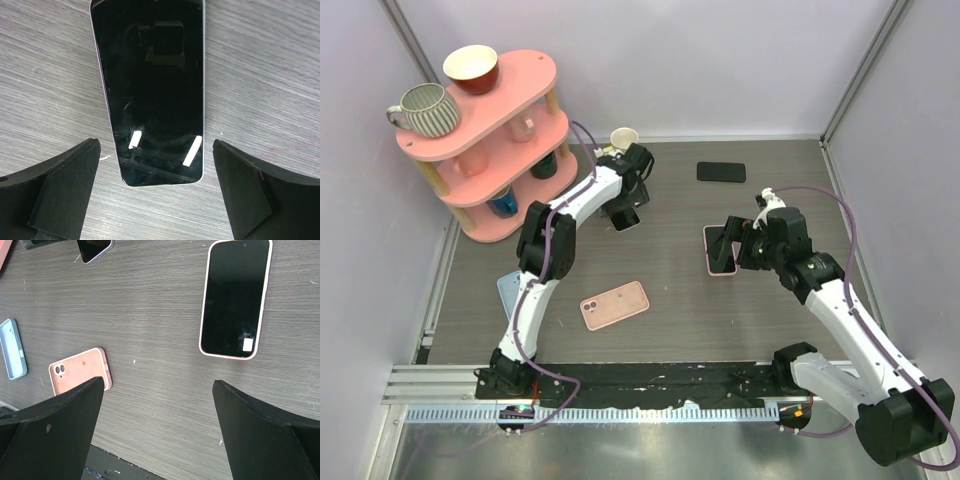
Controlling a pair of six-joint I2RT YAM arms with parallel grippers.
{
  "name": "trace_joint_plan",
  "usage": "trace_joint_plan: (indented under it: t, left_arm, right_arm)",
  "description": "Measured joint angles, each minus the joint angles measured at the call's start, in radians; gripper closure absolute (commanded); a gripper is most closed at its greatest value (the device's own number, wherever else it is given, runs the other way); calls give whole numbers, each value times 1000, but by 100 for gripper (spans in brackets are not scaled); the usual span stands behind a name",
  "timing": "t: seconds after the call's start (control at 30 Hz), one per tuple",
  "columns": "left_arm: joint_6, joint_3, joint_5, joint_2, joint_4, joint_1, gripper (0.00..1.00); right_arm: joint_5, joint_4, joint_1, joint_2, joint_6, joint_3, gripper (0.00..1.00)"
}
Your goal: Put the phone into the phone case
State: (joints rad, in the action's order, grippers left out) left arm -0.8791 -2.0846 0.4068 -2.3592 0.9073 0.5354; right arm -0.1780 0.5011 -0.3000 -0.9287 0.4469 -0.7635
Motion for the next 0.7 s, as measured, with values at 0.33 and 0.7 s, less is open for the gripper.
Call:
trace_joint_plan:
  t: [0.33,0.7]
  left_arm:
    - [12,93,-60,0,-85,-25,0]
    - [25,101,-63,1,-87,-32,18]
  right_arm:
    - [-7,14,0,11,-24,-56,4]
    - [-7,23,0,6,-28,-56,2]
